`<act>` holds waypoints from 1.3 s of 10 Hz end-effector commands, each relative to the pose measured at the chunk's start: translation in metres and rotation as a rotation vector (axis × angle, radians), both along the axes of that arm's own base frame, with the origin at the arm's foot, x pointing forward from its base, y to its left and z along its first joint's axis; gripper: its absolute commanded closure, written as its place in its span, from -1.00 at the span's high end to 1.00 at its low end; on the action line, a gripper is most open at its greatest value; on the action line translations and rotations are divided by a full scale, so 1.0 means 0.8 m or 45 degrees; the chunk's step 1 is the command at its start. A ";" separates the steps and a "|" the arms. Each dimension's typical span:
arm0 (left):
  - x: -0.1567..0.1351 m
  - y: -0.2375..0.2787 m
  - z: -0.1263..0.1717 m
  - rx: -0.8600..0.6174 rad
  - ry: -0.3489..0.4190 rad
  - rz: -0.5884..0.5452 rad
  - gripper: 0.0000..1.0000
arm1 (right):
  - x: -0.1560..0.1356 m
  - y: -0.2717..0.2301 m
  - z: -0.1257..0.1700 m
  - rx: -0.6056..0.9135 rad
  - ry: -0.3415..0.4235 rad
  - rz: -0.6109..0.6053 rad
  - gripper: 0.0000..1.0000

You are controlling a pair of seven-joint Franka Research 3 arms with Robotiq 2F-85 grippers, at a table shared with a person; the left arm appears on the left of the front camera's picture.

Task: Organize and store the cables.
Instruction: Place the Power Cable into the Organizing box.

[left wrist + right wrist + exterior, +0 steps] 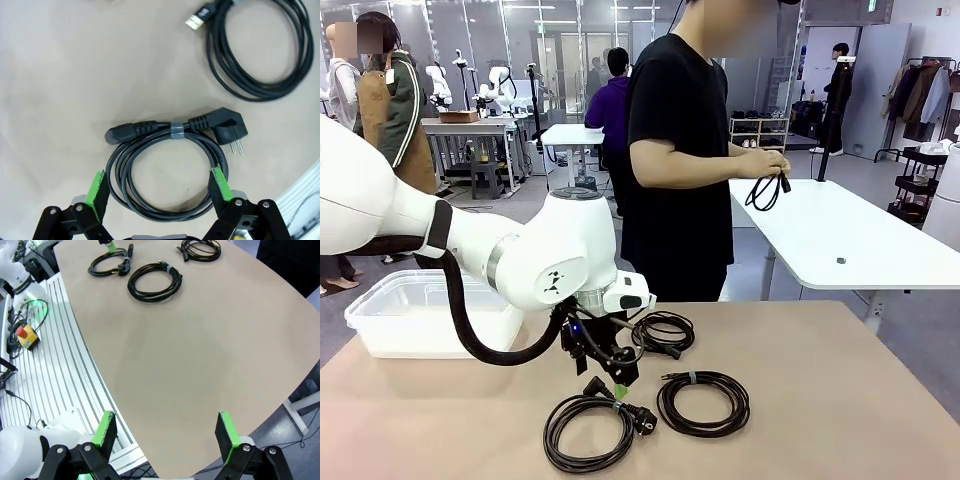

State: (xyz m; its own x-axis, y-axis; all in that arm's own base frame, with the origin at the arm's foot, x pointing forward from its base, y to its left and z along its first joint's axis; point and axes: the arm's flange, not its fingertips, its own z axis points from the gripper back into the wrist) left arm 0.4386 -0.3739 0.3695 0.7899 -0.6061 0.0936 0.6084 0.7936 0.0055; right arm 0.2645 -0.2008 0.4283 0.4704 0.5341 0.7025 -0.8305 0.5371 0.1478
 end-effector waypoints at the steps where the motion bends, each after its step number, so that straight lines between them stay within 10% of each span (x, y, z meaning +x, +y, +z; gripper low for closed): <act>1: -0.005 -0.004 0.011 0.011 0.003 0.304 1.00 | 0.000 -0.003 -0.001 0.014 -0.023 0.015 1.00; 8: -0.015 -0.025 -0.024 -0.087 0.010 1.483 1.00 | 0.000 -0.003 -0.001 0.014 -0.023 0.015 1.00; 13: -0.002 -0.036 -0.068 -0.129 0.075 1.559 1.00 | 0.000 -0.003 -0.001 0.014 -0.023 0.015 1.00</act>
State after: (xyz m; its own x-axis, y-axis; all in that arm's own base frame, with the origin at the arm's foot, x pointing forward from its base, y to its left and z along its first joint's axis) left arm 0.4330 -0.3940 0.3163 0.8453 0.5334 0.0307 -0.5304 0.8447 -0.0714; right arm 0.2643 -0.2010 0.4283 0.4705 0.5322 0.7039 -0.8299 0.5379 0.1481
